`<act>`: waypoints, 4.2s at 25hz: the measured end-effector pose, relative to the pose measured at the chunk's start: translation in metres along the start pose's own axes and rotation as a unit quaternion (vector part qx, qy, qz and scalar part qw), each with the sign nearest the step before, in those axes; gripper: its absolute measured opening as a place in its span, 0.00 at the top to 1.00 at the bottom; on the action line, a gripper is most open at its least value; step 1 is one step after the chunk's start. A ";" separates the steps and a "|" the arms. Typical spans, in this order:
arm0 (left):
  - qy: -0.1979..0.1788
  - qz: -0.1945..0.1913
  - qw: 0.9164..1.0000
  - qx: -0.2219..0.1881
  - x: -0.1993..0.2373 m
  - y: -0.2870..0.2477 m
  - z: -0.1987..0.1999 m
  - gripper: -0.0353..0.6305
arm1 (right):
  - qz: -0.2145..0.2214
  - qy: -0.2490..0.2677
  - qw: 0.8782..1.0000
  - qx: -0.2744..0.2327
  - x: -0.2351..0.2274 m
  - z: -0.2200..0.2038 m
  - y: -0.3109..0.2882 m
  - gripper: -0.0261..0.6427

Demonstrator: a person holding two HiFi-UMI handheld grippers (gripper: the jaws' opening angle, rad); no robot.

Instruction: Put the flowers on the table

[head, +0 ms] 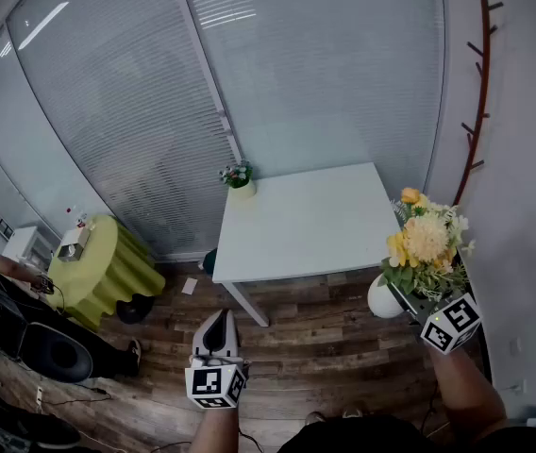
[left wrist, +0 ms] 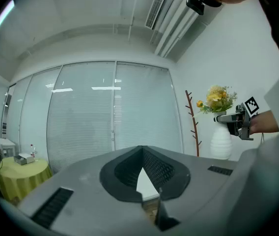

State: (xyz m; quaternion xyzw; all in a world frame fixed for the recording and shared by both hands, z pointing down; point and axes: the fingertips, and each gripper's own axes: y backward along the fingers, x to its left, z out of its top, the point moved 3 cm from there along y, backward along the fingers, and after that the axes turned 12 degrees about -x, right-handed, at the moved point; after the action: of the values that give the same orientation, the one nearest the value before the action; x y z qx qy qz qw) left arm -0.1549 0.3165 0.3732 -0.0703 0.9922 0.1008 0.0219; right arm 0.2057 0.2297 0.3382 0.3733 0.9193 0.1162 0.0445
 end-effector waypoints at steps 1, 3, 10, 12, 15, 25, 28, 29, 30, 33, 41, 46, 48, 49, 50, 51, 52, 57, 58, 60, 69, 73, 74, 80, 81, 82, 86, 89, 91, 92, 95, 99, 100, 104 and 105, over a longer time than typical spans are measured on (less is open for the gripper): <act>0.000 0.001 1.000 0.001 0.000 0.000 -0.001 0.95 | 0.001 0.000 1.000 0.000 0.000 0.000 -0.001 0.56; -0.001 0.001 1.000 0.003 -0.002 -0.001 -0.003 0.95 | 0.003 0.000 1.000 0.001 -0.001 -0.001 -0.003 0.56; -0.001 -0.001 1.000 0.016 -0.021 -0.004 -0.013 0.95 | 0.006 0.004 1.000 0.007 -0.014 -0.005 0.008 0.56; -0.004 -0.001 1.000 0.020 -0.026 -0.006 -0.014 0.95 | 0.005 -0.001 1.000 0.010 -0.020 -0.007 0.012 0.56; -0.012 -0.001 1.000 0.025 -0.031 -0.009 -0.011 0.95 | 0.005 -0.014 1.000 0.005 -0.030 -0.006 0.017 0.56; -0.018 0.012 0.999 0.041 -0.046 -0.005 -0.016 0.95 | 0.028 -0.009 1.000 0.010 -0.049 -0.016 0.014 0.56; -0.022 0.016 0.998 0.055 -0.041 0.002 -0.023 0.95 | 0.025 -0.016 0.999 0.012 -0.054 -0.024 0.010 0.56; -0.024 0.017 0.998 0.059 -0.038 0.003 -0.025 0.95 | 0.025 -0.018 0.999 0.011 -0.054 -0.026 0.009 0.56; -0.024 0.020 0.998 0.060 -0.035 0.002 -0.026 0.95 | 0.025 -0.016 1.000 0.010 -0.055 -0.027 0.008 0.56; -0.023 0.025 0.998 0.055 -0.028 -0.008 -0.032 0.95 | 0.022 -0.010 1.000 0.003 -0.059 -0.029 -0.002 0.56; -0.017 -0.012 0.999 0.038 -0.014 -0.078 -0.042 0.95 | 0.001 -0.002 1.000 -0.001 -0.076 -0.037 -0.044 0.56; -0.006 -0.036 0.999 0.025 -0.010 -0.131 -0.051 0.95 | -0.005 0.008 1.000 0.003 -0.092 -0.045 -0.075 0.56; -0.001 -0.042 0.999 0.026 -0.005 -0.151 -0.057 0.95 | -0.008 0.009 1.000 0.007 -0.099 -0.049 -0.091 0.56; 0.002 -0.044 0.999 0.027 -0.002 -0.160 -0.060 0.95 | -0.010 0.010 1.000 0.008 -0.102 -0.051 -0.099 0.57; 0.003 -0.046 0.999 0.027 0.002 -0.168 -0.063 0.95 | -0.011 0.011 1.000 0.009 -0.105 -0.053 -0.105 0.57; 0.004 -0.049 0.998 0.028 0.004 -0.175 -0.066 0.95 | -0.012 0.012 1.000 0.009 -0.107 -0.055 -0.109 0.57; 0.004 -0.052 0.998 0.027 0.007 -0.182 -0.068 0.95 | -0.014 0.014 1.000 0.009 -0.110 -0.057 -0.113 0.57; 0.002 -0.068 0.997 0.027 0.037 -0.231 -0.075 0.95 | -0.026 0.014 0.999 0.015 -0.126 -0.064 -0.158 0.56; 0.004 -0.068 0.997 0.027 0.044 -0.240 -0.076 0.95 | -0.028 0.015 0.999 0.016 -0.128 -0.065 -0.167 0.57; 0.005 -0.072 0.997 0.027 0.055 -0.255 -0.080 0.95 | -0.029 0.016 0.999 0.017 -0.131 -0.068 -0.184 0.57; 0.011 -0.088 0.996 0.028 0.106 -0.316 -0.106 0.95 | -0.041 0.024 0.999 0.025 -0.143 -0.090 -0.254 0.57; 0.010 -0.097 0.995 0.025 0.124 -0.348 -0.118 0.95 | -0.045 0.030 0.998 0.021 -0.154 -0.101 -0.284 0.57; 0.008 -0.098 0.995 0.025 0.129 -0.364 -0.126 0.95 | -0.046 0.029 0.998 0.022 -0.162 -0.109 -0.297 0.57; 0.016 -0.102 0.994 0.029 0.139 -0.412 -0.147 0.95 | -0.044 0.025 0.998 0.042 -0.187 -0.135 -0.335 0.57; 0.018 -0.101 0.994 0.029 0.138 -0.417 -0.148 0.95 | -0.043 0.025 0.998 0.045 -0.191 -0.136 -0.339 0.57; 0.019 -0.098 0.995 0.030 0.139 -0.425 -0.152 0.95 | -0.040 0.024 0.998 0.047 -0.197 -0.140 -0.346 0.57; 0.020 -0.083 0.996 0.040 0.140 -0.450 -0.175 0.95 | -0.025 0.014 0.998 0.052 -0.223 -0.170 -0.372 0.57; 0.016 -0.086 0.995 0.040 0.139 -0.436 -0.167 0.95 | -0.023 0.019 0.999 0.043 -0.215 -0.162 -0.366 0.57; 0.016 -0.082 0.996 0.041 0.143 -0.428 -0.158 0.95 | -0.019 0.027 0.999 0.037 -0.208 -0.152 -0.367 0.57; 0.014 -0.077 0.996 0.041 0.145 -0.428 -0.156 0.95 | -0.016 0.030 0.999 0.035 -0.208 -0.151 -0.370 0.57; 0.008 -0.065 0.997 0.041 0.146 -0.434 -0.160 0.95 | -0.012 0.029 0.999 0.035 -0.220 -0.159 -0.376 0.57; 0.008 -0.060 0.997 0.045 0.138 -0.439 -0.170 0.95 | -0.011 0.026 0.999 0.036 -0.230 -0.170 -0.375 0.57; 0.009 -0.060 0.997 0.046 0.136 -0.441 -0.171 0.95 | -0.009 0.026 0.999 0.037 -0.232 -0.171 -0.375 0.57; 0.013 -0.061 0.997 0.050 0.126 -0.449 -0.176 0.95 | -0.009 0.026 0.999 0.042 -0.239 -0.180 -0.372 0.57; 0.012 -0.062 0.997 0.055 0.124 -0.451 -0.178 0.95 | -0.011 0.025 0.999 0.043 -0.241 -0.185 -0.372 0.57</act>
State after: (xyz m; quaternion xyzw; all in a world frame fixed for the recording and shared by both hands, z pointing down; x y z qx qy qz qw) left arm -0.2181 -0.1737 0.4517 -0.1311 0.9902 0.0441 0.0202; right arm 0.0964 -0.2298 0.4243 0.3619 0.9283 0.0854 0.0072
